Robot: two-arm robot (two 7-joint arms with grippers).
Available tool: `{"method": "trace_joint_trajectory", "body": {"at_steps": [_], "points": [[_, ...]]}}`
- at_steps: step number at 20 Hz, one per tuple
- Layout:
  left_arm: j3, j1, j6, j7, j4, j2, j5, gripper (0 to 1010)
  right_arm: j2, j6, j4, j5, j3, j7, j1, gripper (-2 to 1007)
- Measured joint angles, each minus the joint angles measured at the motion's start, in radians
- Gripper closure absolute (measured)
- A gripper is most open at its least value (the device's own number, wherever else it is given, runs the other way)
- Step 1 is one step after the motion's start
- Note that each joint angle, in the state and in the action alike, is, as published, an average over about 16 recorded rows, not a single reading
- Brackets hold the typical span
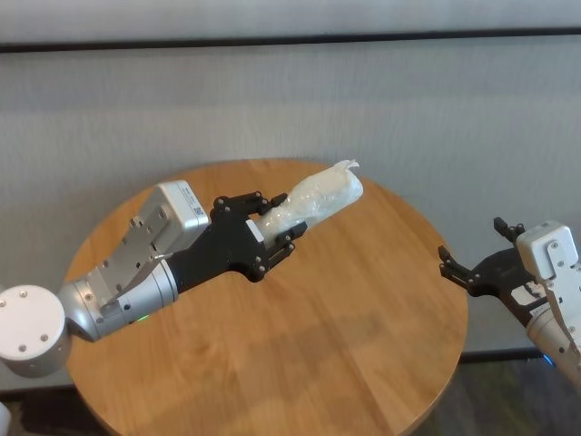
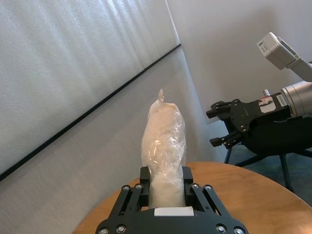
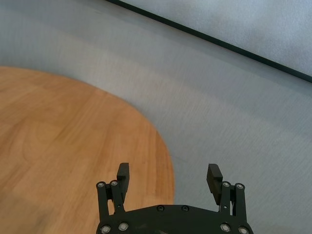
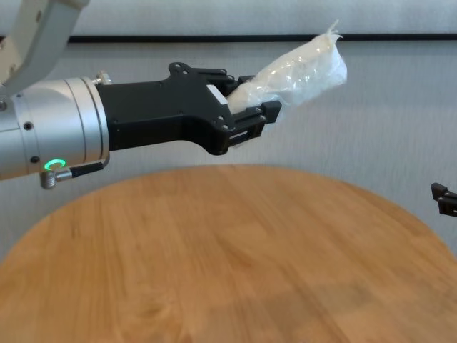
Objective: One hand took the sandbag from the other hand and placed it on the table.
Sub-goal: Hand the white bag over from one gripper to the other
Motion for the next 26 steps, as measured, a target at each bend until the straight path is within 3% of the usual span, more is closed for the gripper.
{"method": "trace_joint_trajectory", "body": {"at_steps": [18, 26], "points": [[-0.001, 0.001, -0.001, 0.0, 0.0, 0.0, -0.001, 599, 0.0, -0.002, 0.0, 0.0, 0.0, 0.001, 0.0, 3], [-0.001, 0.001, -0.002, 0.0, 0.0, 0.0, -0.001, 598, -0.013, -0.041, 0.0, -0.013, 0.011, -0.006, -0.008, 3]]}}
